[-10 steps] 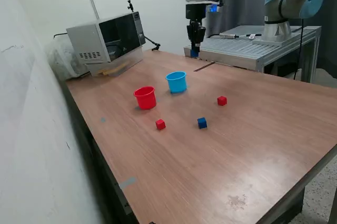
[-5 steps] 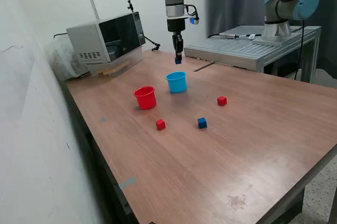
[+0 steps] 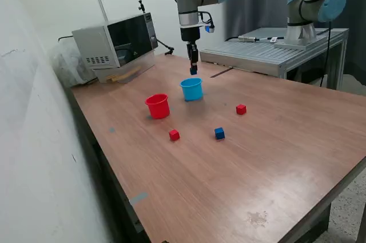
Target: Place red objects in the red bin, and blue objects in the blue bin.
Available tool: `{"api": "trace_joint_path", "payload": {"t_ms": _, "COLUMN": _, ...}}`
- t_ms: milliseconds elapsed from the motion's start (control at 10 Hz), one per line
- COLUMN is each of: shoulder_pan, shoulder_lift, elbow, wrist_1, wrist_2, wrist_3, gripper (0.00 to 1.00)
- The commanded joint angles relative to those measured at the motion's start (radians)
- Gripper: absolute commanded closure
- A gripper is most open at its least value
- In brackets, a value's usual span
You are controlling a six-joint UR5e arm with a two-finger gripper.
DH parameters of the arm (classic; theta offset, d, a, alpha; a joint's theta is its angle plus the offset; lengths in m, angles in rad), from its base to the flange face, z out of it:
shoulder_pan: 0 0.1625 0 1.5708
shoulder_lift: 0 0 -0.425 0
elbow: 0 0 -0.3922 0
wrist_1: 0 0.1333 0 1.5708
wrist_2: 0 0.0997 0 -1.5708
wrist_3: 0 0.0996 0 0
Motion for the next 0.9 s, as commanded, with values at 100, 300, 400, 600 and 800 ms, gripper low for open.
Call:
{"api": "trace_joint_path", "payload": {"t_ms": 100, "shoulder_pan": 0.003, "shoulder_lift": 0.002, "elbow": 0.003, "wrist_1": -0.007, "wrist_2": 0.001, "wrist_3": -0.015, "gripper": 0.00}}
{"api": "trace_joint_path", "payload": {"t_ms": 300, "shoulder_pan": 0.003, "shoulder_lift": -0.001, "elbow": 0.003, "wrist_1": -0.007, "wrist_2": 0.001, "wrist_3": -0.015, "gripper": 0.00}}
{"api": "trace_joint_path", "payload": {"t_ms": 400, "shoulder_pan": 0.010, "shoulder_lift": -0.021, "elbow": 0.007, "wrist_1": -0.006, "wrist_2": 0.001, "wrist_3": -0.016, "gripper": 0.00}}
{"api": "trace_joint_path", "payload": {"t_ms": 600, "shoulder_pan": 0.044, "shoulder_lift": -0.161, "elbow": 0.011, "wrist_1": 0.031, "wrist_2": 0.001, "wrist_3": -0.051, "gripper": 0.00}}
{"api": "trace_joint_path", "payload": {"t_ms": 800, "shoulder_pan": 0.119, "shoulder_lift": -0.298, "elbow": 0.008, "wrist_1": 0.181, "wrist_2": 0.001, "wrist_3": -0.090, "gripper": 0.00}}
